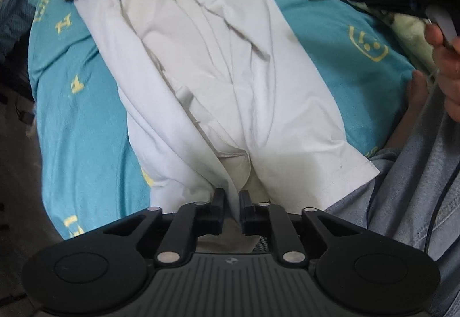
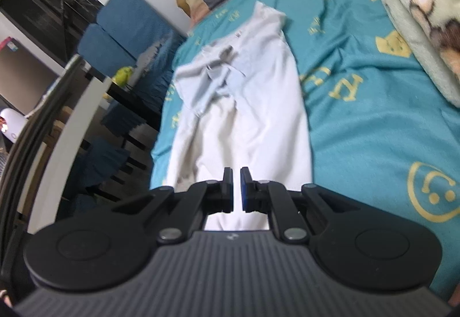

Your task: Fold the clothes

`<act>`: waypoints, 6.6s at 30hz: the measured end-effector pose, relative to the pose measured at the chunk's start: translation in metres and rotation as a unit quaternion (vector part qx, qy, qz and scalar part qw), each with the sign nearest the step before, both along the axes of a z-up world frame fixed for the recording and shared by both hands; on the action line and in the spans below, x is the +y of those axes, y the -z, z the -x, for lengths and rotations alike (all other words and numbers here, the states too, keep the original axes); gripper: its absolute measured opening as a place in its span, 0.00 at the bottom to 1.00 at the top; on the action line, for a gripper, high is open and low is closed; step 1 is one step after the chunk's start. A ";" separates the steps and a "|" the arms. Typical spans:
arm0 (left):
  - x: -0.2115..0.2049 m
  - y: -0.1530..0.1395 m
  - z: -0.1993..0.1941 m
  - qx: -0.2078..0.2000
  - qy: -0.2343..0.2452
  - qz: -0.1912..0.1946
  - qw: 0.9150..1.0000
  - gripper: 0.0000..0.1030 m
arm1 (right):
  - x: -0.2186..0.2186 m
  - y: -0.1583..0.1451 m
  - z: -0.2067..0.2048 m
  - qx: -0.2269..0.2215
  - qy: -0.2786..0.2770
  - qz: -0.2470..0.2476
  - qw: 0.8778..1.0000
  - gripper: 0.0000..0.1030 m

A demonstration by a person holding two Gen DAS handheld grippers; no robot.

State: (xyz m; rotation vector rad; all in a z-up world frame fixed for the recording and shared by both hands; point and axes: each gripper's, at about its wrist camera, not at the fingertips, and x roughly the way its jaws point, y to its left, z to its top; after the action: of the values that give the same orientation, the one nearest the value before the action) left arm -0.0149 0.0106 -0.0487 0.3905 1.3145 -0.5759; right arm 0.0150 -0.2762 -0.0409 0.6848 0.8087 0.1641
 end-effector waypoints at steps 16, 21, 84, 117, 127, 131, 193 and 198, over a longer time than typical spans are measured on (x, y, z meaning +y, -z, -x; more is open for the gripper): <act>0.094 0.033 -0.056 0.057 -0.196 0.137 0.969 0.77 | 0.028 0.041 0.009 0.199 -0.051 0.033 0.978 0.69; 0.082 0.051 -0.058 0.113 -0.159 0.127 0.972 0.74 | 0.053 0.058 0.017 0.281 -0.102 0.043 0.953 0.69; 0.080 -0.101 -0.140 -0.153 -0.247 0.325 0.900 0.06 | -0.037 -0.091 -0.076 -0.071 -0.060 0.089 0.992 0.06; 0.094 0.014 -0.113 -0.030 -0.358 0.327 0.874 0.67 | -0.052 -0.002 -0.074 0.055 0.008 -0.046 0.997 0.64; 0.095 0.067 -0.080 0.091 -0.413 0.369 0.828 0.68 | -0.052 0.057 -0.012 0.160 0.120 -0.200 0.959 0.64; 0.095 0.083 -0.085 0.116 -0.430 0.373 0.814 0.68 | -0.050 0.076 -0.012 0.189 0.137 -0.212 0.949 0.64; 0.140 -0.064 0.117 -0.016 -0.507 0.447 0.737 0.10 | -0.035 -0.045 0.125 0.014 0.117 -0.197 0.973 0.12; 0.134 -0.060 0.099 -0.013 -0.507 0.441 0.741 0.11 | -0.040 -0.039 0.110 0.028 0.125 -0.206 0.970 0.12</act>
State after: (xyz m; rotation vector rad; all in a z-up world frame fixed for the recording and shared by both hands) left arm -0.1139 0.1448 0.0118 -1.0714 0.8880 -0.1795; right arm -0.0954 -0.3160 -0.0014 1.1811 0.7413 0.0842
